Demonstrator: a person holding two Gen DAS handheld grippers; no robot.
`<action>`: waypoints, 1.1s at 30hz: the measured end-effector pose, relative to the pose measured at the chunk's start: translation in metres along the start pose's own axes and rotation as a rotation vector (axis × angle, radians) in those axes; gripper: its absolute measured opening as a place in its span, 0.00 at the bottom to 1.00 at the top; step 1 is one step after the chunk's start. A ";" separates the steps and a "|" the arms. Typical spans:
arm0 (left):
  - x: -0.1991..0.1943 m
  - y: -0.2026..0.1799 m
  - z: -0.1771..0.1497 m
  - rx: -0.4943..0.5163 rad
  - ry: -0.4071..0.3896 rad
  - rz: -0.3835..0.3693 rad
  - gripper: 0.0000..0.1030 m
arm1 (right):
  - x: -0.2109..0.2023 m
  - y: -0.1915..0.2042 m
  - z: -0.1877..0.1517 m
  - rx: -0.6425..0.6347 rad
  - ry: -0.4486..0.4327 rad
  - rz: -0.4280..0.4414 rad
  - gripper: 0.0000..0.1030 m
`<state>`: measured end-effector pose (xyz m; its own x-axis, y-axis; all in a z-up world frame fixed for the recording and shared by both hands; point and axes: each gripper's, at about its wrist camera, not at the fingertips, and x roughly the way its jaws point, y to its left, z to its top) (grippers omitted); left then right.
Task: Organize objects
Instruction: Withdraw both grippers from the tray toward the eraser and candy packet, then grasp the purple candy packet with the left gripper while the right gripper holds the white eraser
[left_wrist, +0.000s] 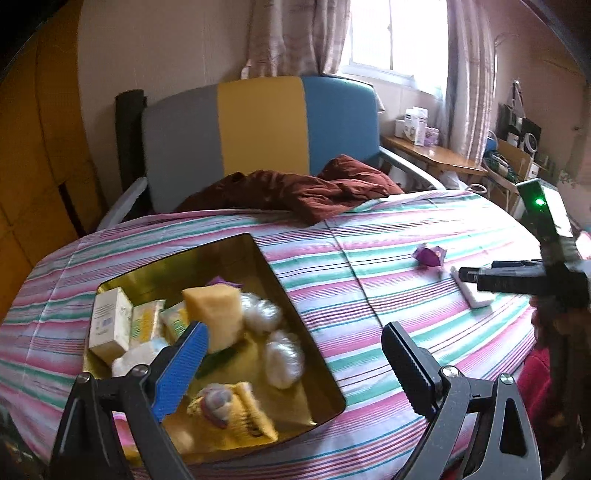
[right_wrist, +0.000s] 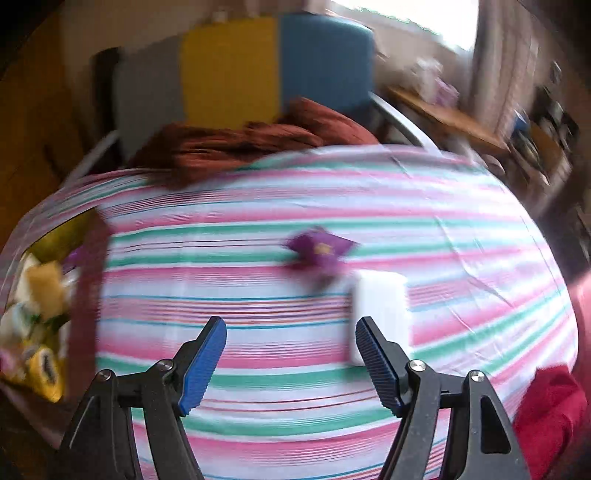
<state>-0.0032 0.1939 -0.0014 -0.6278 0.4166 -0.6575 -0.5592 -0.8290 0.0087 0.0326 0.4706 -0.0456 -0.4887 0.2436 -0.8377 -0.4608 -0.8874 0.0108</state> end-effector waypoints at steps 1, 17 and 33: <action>0.001 -0.004 0.001 0.008 -0.001 -0.008 0.92 | 0.006 -0.012 0.002 0.030 0.020 -0.010 0.72; 0.044 -0.048 0.027 0.055 0.071 -0.100 0.93 | 0.096 -0.069 0.013 0.092 0.268 -0.092 0.55; 0.155 -0.119 0.066 -0.096 0.386 -0.308 0.81 | 0.045 -0.105 0.023 0.265 0.027 -0.137 0.55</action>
<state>-0.0692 0.3816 -0.0545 -0.1857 0.4940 -0.8494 -0.6234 -0.7274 -0.2868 0.0417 0.5844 -0.0717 -0.3908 0.3403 -0.8552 -0.7000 -0.7132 0.0361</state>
